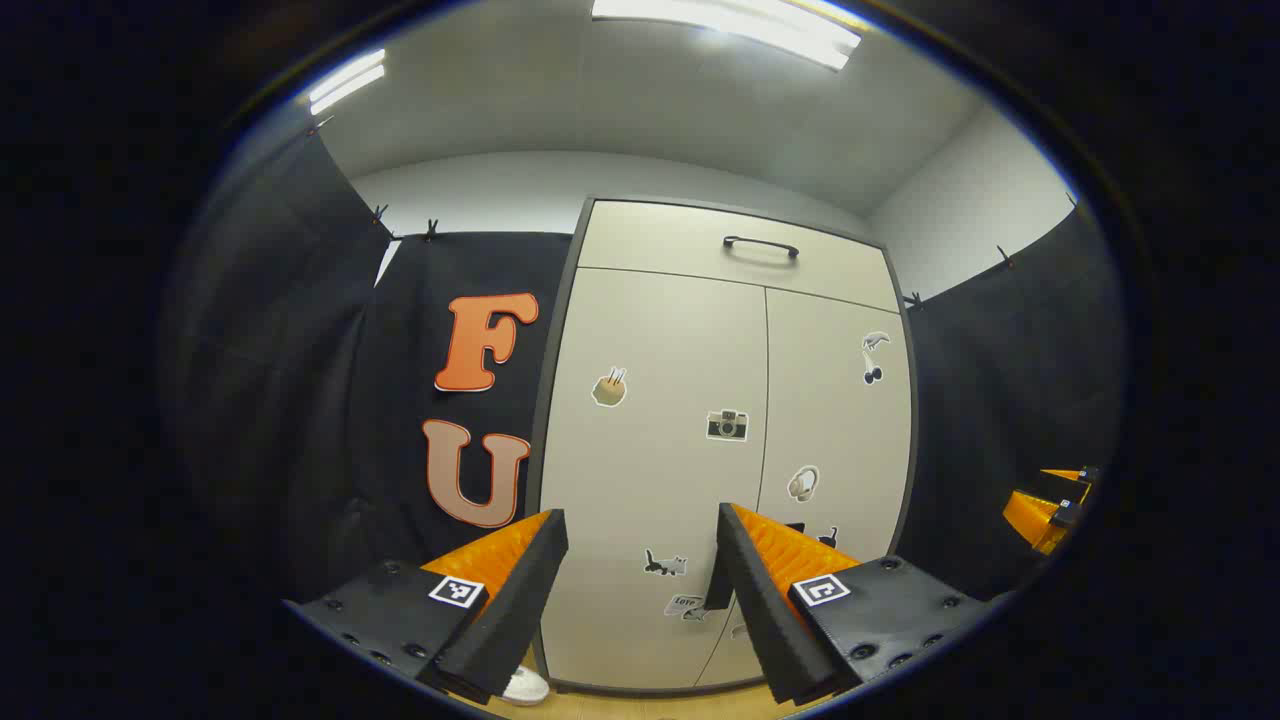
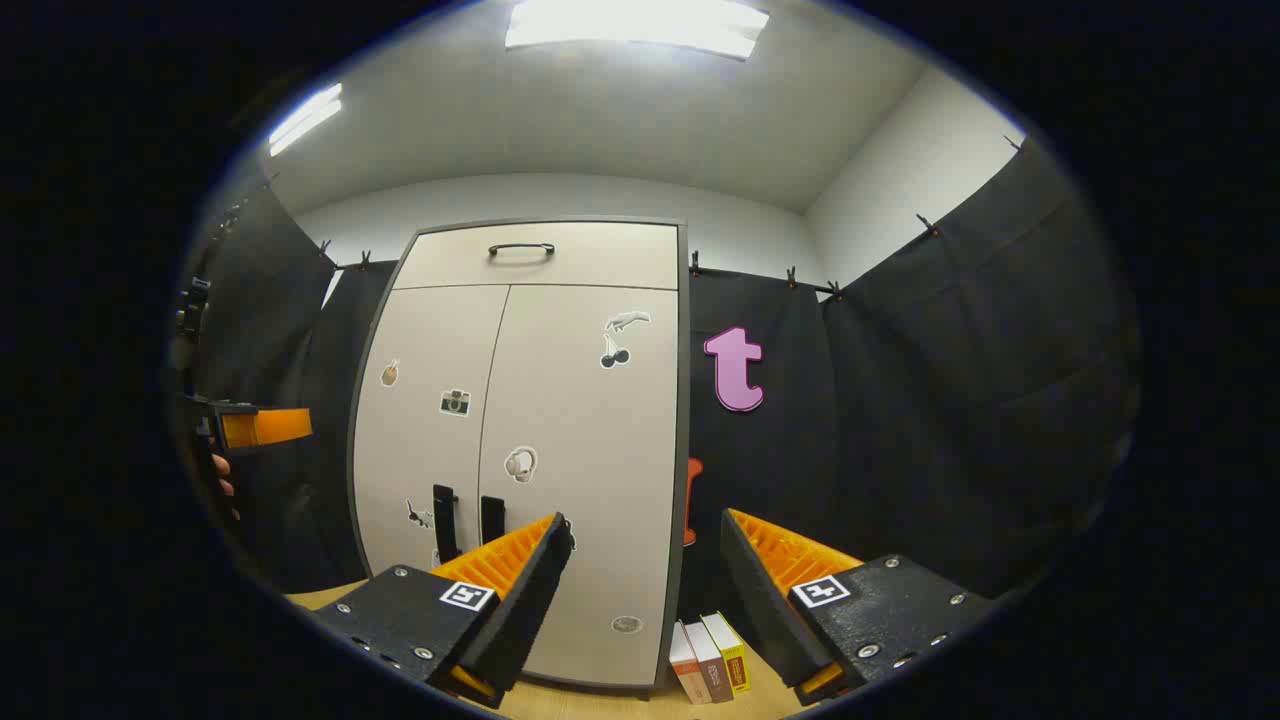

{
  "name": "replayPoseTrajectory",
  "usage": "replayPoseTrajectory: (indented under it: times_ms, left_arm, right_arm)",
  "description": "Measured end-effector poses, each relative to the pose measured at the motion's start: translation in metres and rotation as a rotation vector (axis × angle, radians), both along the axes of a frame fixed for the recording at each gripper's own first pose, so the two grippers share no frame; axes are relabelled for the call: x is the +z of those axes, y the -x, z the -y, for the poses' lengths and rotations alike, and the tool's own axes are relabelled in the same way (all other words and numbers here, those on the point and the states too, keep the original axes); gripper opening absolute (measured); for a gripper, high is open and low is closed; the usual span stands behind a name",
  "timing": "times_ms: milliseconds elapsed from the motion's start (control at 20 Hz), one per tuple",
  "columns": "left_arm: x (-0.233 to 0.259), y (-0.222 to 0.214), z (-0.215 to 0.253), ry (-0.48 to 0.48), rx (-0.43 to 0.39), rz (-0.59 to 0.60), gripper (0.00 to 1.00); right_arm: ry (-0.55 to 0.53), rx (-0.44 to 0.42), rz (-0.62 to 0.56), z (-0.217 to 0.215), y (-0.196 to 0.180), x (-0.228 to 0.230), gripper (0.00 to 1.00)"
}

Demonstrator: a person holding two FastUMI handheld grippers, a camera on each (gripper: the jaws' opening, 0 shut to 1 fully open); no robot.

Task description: Open the right door of the double-door shoe cabinet with the right hand, and open the left door with the left hand.

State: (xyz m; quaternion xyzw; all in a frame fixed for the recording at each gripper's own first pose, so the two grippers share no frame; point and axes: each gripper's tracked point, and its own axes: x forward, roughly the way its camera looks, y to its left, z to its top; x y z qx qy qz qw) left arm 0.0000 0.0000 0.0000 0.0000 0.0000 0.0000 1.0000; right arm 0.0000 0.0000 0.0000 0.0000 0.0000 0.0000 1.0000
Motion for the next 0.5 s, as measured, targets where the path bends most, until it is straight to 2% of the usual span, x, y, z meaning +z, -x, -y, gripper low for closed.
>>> replayPoseTrajectory:
  times_ms: [500]
  left_arm:
    - [-0.0092, -0.0064, -0.0001, 0.019, -0.02, -0.014, 0.96]
  right_arm:
    - [0.012, -0.007, -0.004, -0.0087, -0.0029, 0.0001, 0.94]
